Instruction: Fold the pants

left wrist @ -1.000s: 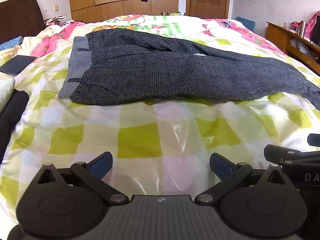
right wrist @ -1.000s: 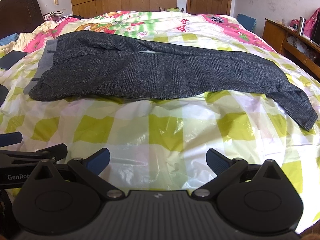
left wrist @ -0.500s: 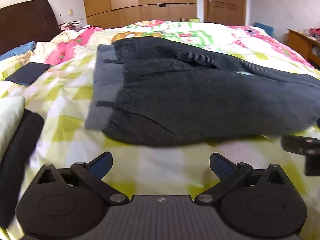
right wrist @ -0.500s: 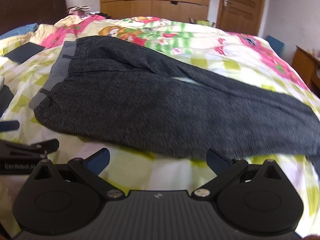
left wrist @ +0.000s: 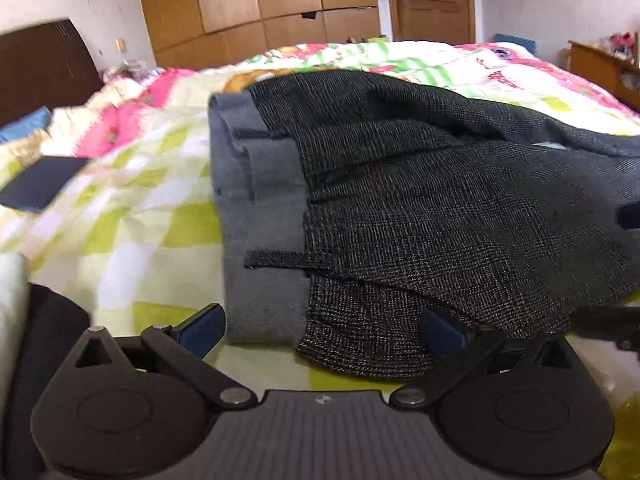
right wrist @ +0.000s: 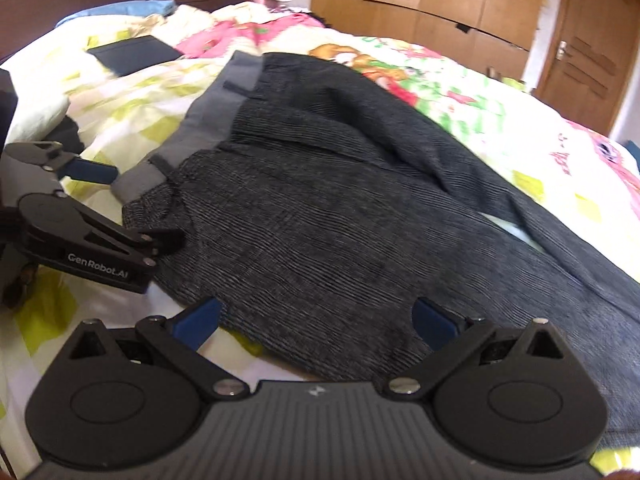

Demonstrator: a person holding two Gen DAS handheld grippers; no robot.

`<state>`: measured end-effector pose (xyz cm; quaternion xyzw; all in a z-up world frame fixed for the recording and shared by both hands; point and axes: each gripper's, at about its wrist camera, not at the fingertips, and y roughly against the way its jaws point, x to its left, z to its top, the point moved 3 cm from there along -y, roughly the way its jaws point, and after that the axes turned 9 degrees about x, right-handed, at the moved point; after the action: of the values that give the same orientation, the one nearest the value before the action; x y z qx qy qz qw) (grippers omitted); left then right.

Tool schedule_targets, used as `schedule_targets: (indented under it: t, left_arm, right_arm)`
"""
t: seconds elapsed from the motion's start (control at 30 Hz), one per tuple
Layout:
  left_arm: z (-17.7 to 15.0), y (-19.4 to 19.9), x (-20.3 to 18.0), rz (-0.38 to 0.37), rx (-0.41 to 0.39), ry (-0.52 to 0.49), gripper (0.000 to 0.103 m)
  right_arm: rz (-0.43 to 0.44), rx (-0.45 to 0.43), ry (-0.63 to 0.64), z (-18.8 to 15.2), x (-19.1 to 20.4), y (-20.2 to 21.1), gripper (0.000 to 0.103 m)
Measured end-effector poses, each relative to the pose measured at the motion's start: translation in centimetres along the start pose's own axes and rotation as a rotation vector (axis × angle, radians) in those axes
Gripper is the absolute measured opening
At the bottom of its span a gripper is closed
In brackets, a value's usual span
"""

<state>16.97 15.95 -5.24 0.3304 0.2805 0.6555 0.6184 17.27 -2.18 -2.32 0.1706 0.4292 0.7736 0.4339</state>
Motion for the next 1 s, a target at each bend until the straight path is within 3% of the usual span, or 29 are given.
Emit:
schedule_targets:
  t: [0.13, 0.23, 0.43, 0.5, 0.53, 0.57, 0.6, 0.83, 1.0]
  left_arm:
    - [-0.4, -0.4, 1.2, -0.076, 0.011, 0.049, 0.103]
    - [-1.1, -0.1, 1.4, -0.089, 0.002, 0.003, 0.103]
    - [0.3, 0.2, 1.4, -0.073, 0.049, -0.018, 0.103]
    - [0.0, 0.4, 1.8, -0.076, 0.039, -0.037, 0.099]
    - [-0.2, 0.7, 2.0, -0.075, 0.034, -0.043, 0.090]
    - [-0.3, 0.8, 2.3, -0.062, 0.038, -0.044, 0.074]
    - [-0.3, 0.9, 2.7, -0.049, 0.045, -0.043, 0.071]
    - [0.3, 1.0, 3.1, -0.077, 0.043, -0.097, 0.068]
    - [0.4, 0.2, 3.9, -0.121, 0.065, -0.084, 0.070]
  right_arm:
    - [0.025, 0.019, 0.020, 0.6, 0.5, -0.9, 0.101]
    - [0.044, 0.022, 0.039, 0.7, 0.6, -1.2, 0.100]
    - [0.062, 0.045, 0.084, 0.7, 0.5, -1.2, 0.089]
    - [0.053, 0.035, 0.114, 0.7, 0.6, -0.9, 0.088]
    - [0.045, 0.030, 0.136, 0.8, 0.7, -0.8, 0.085]
    - [0.041, 0.027, 0.158, 0.8, 1.0, -0.8, 0.083]
    - [0.042, 0.028, 0.177, 0.9, 1.3, -0.8, 0.083]
    - [0.071, 0.011, 0.312, 1.0, 4.2, -1.4, 0.081]
    - [0.107, 0.022, 0.318, 1.9, 5.4, -2.7, 0.071]
